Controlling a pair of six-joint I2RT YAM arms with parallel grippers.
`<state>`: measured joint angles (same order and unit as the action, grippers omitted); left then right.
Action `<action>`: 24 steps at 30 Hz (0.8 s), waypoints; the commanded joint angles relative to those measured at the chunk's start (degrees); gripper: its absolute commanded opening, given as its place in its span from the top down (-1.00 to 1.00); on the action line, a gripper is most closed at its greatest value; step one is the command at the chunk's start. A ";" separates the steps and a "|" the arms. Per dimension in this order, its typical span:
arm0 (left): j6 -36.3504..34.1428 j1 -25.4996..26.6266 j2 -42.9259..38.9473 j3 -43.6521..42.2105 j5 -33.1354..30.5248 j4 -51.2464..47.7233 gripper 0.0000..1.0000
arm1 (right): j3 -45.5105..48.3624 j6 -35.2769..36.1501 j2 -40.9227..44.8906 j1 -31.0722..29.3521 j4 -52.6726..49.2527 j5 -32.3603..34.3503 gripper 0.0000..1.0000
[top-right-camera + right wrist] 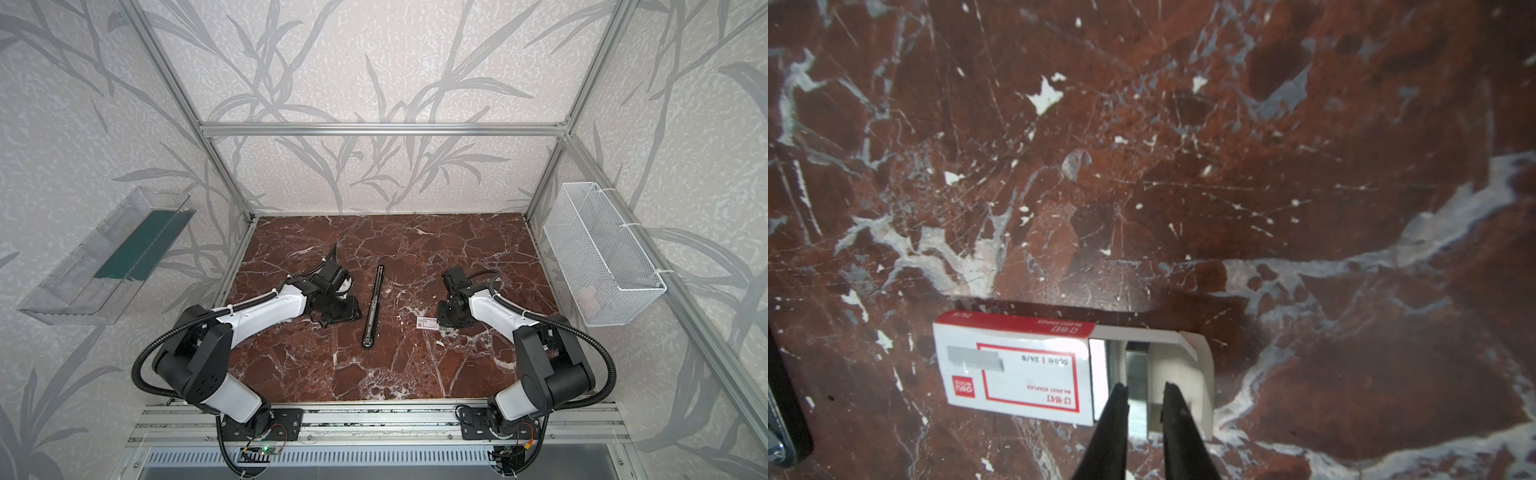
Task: Load the staples into the stapler
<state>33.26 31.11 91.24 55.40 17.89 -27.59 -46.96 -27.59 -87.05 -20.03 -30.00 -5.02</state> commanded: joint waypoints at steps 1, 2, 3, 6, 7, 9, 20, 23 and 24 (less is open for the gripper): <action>0.99 -0.18 -1.98 -0.60 -0.13 0.00 0.11 | -0.62 0.15 -1.43 -0.36 0.10 -0.43 0.64; 1.02 -0.18 -1.95 -0.63 -0.14 0.02 0.11 | -0.61 0.13 -1.69 -0.36 0.11 -0.47 0.66; 0.96 -0.22 -2.03 -0.64 -0.14 0.00 0.11 | -0.61 0.08 -1.67 -0.35 0.09 -0.35 0.70; 0.96 -0.24 -2.12 -0.64 -0.22 -0.09 0.11 | -0.62 0.01 -0.59 -0.36 -0.17 -0.39 0.80; 1.00 -0.20 -2.13 -0.64 -0.22 -0.09 0.11 | -0.63 0.00 0.15 -0.36 -0.26 -0.40 0.80; 0.94 -0.20 -1.98 -0.56 -0.22 -0.09 0.11 | -0.68 0.08 1.94 -0.33 -0.28 -0.58 0.82; 1.03 -0.18 -1.81 -0.42 -0.04 0.00 0.11 | 0.62 -0.62 3.22 1.05 -0.65 0.44 0.38; 1.02 -0.19 -1.95 -0.53 -0.14 -0.18 0.11 | 0.73 -0.62 3.42 1.05 -0.14 0.17 0.57; 1.02 -0.20 -2.08 -0.53 -0.18 -0.14 0.11 | 0.57 -0.46 3.25 1.05 -0.15 0.17 0.58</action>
<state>33.56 31.11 91.05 55.29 18.04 -27.42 -46.74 -27.86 -83.33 -19.18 -29.63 -5.41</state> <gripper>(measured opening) 0.444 0.214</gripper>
